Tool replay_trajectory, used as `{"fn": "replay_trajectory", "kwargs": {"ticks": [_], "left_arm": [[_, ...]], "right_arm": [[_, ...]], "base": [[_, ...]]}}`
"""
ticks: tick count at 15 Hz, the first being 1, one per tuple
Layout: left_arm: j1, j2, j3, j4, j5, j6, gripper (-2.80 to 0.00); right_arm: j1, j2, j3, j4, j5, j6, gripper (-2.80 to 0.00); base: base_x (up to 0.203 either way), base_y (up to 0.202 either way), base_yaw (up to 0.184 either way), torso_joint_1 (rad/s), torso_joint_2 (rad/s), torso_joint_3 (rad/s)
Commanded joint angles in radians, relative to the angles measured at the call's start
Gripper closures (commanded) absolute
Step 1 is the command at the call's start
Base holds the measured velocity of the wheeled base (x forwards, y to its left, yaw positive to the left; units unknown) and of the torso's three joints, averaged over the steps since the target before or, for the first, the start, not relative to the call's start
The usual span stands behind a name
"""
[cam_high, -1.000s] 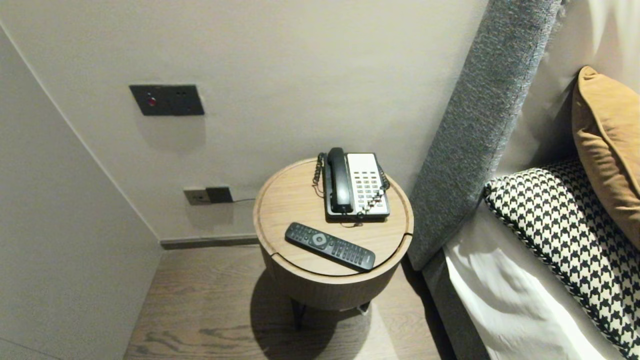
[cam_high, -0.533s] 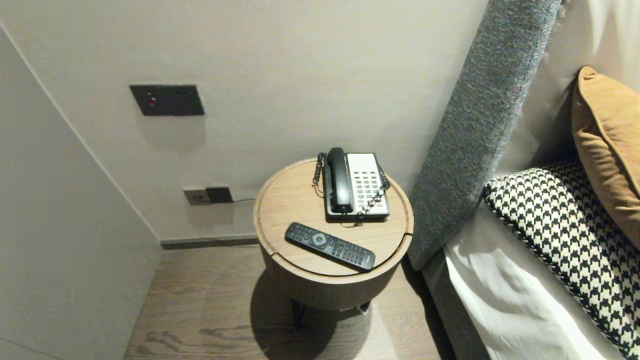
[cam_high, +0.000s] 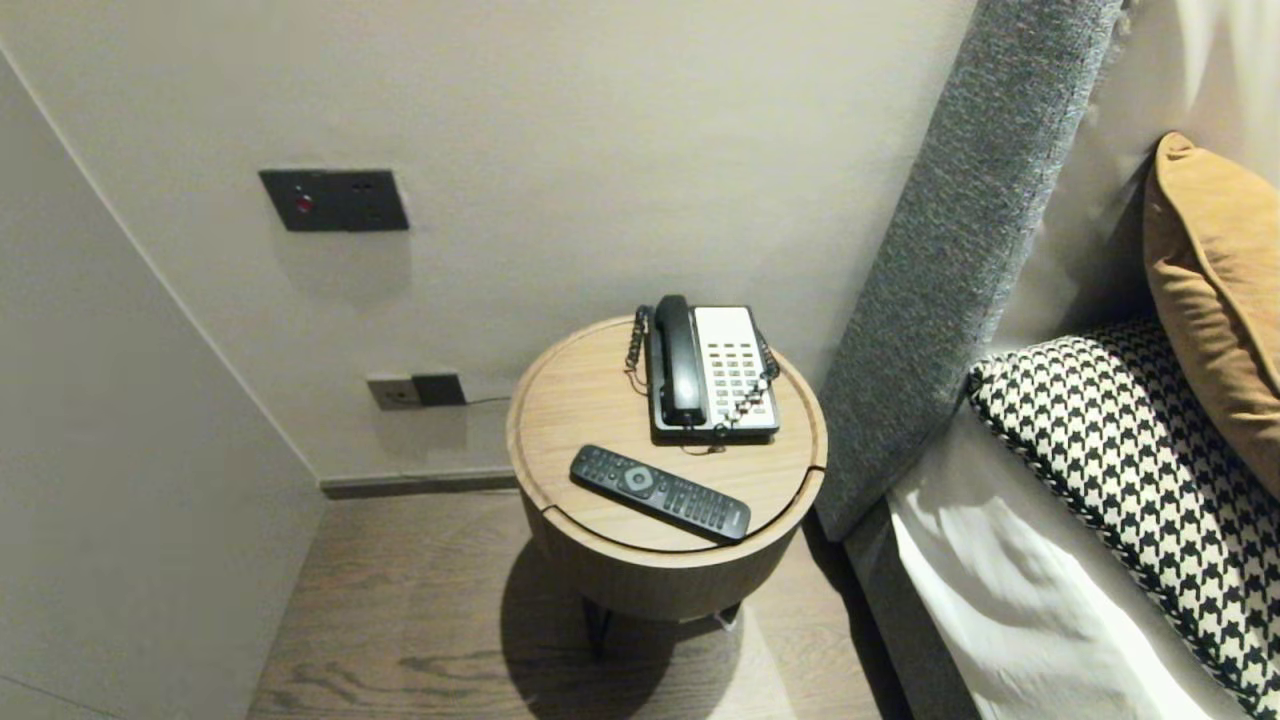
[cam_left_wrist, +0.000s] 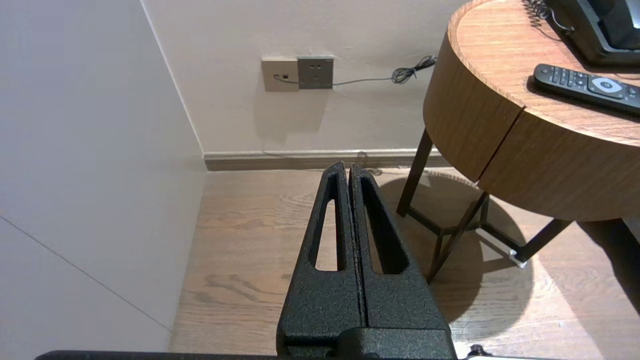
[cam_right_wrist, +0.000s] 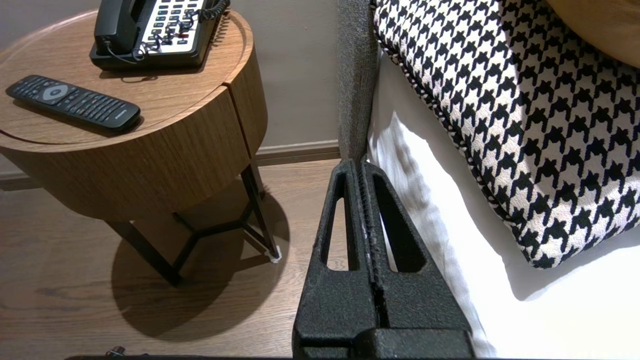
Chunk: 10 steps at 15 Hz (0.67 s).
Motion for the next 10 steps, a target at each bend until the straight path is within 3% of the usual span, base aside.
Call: {"fn": "replay_trajectory", "kwargs": {"ticks": [1, 10], "left_arm": [[0.0, 0.0, 0.0, -0.001, 0.0, -0.001, 0.0], [0.0, 0.0, 0.0, -0.001, 0.0, -0.001, 0.0]], "right_arm": [[0.001, 0.002, 0.04, -0.002, 0.0, 0.0, 0.0], [-0.001, 0.0, 0.04, -0.002, 0.0, 0.0, 0.0]], "base": [[0.0, 0.0, 0.0, 0.0, 0.0, 0.0], [0.0, 0.0, 0.0, 0.0, 0.0, 0.0]]}}
